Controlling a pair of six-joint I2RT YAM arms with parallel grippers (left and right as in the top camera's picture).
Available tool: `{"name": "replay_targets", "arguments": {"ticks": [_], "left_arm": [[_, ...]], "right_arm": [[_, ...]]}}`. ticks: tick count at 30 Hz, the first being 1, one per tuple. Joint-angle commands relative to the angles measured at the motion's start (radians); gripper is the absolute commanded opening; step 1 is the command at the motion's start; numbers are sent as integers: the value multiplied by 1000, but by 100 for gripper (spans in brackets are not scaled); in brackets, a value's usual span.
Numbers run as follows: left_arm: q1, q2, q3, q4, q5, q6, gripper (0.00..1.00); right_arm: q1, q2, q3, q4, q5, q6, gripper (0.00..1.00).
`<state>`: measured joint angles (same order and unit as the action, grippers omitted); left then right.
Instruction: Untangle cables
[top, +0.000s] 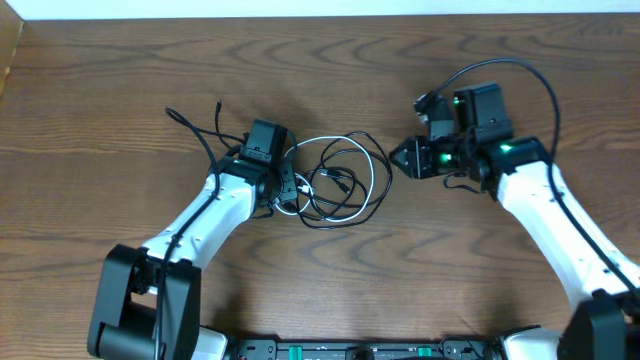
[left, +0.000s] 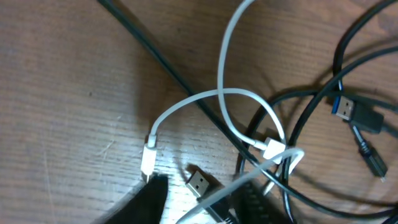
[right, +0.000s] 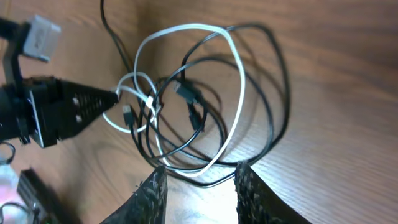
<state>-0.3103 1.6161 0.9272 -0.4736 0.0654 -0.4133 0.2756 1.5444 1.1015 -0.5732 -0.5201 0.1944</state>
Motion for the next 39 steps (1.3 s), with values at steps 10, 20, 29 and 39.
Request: {"name": "replay_targets", "arguments": {"ticks": [10, 20, 29, 39], "left_arm": [[37, -208, 165, 105, 371, 1, 7], [39, -483, 180, 297, 450, -67, 8], [39, -491, 180, 400, 452, -183, 8], [39, -491, 180, 523, 538, -285, 8]], "right_arm": [[42, 100, -3, 39, -5, 0, 32], [65, 117, -3, 135, -97, -2, 41], [102, 117, -3, 261, -360, -56, 57], [121, 117, -3, 339, -367, -80, 60]]}}
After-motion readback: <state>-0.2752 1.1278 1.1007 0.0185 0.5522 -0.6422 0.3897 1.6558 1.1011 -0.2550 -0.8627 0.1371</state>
